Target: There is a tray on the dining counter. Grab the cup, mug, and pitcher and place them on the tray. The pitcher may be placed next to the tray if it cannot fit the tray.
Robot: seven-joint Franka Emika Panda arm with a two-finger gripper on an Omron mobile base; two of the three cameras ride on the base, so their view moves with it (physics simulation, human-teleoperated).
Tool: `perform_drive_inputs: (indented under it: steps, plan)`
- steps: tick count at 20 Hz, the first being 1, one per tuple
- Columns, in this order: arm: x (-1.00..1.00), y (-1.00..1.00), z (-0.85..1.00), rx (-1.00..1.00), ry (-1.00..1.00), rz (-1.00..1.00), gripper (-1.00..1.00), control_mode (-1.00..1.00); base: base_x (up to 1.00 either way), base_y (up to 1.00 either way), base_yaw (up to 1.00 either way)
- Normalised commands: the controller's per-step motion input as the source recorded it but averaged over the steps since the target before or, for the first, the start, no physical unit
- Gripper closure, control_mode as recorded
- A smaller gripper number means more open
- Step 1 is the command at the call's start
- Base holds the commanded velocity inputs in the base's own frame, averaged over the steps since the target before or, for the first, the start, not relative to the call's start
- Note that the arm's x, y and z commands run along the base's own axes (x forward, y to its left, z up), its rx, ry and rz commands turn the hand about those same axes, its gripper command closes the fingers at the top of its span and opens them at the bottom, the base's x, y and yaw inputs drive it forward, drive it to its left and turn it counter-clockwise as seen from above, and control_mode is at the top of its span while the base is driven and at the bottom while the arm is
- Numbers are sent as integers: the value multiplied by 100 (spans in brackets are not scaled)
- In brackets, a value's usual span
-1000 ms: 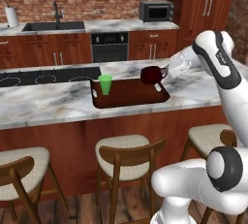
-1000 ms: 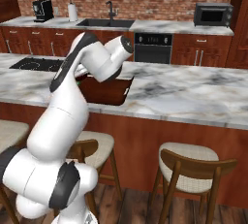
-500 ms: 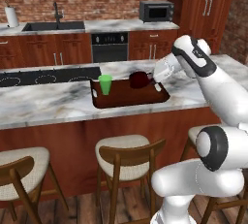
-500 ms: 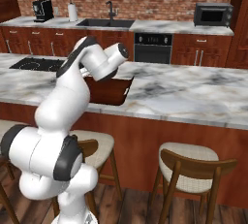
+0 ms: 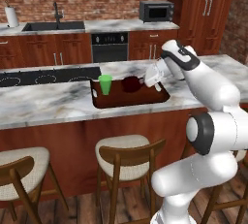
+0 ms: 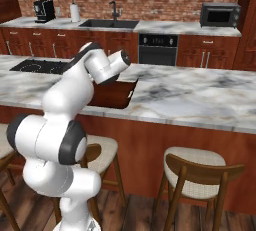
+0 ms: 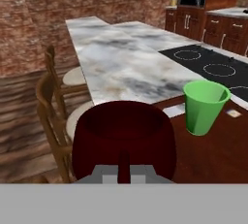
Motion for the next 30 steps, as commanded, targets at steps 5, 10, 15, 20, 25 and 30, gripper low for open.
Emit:
perform_drive_inputs:
  steps: [5, 10, 15, 20, 25, 30]
  plan:
    - [42, 10, -31, 0, 0, 4, 100, -100, 0, 0, 0]
    - [36, 8, -34, 0, 0, 5, 100, -100, 0, 0, 0]
    - [26, 9, -21, 0, 0, 7, 100, -100, 0, 0, 0]
    - [23, 13, -8, 0, 0, 7, 100, -100, 0, 0, 0]
    - [25, 17, -10, 0, 0, 7, 100, -100, 0, 0, 0]
    - [22, 19, -24, 0, 0, 8, 100, -100, 0, 0, 0]
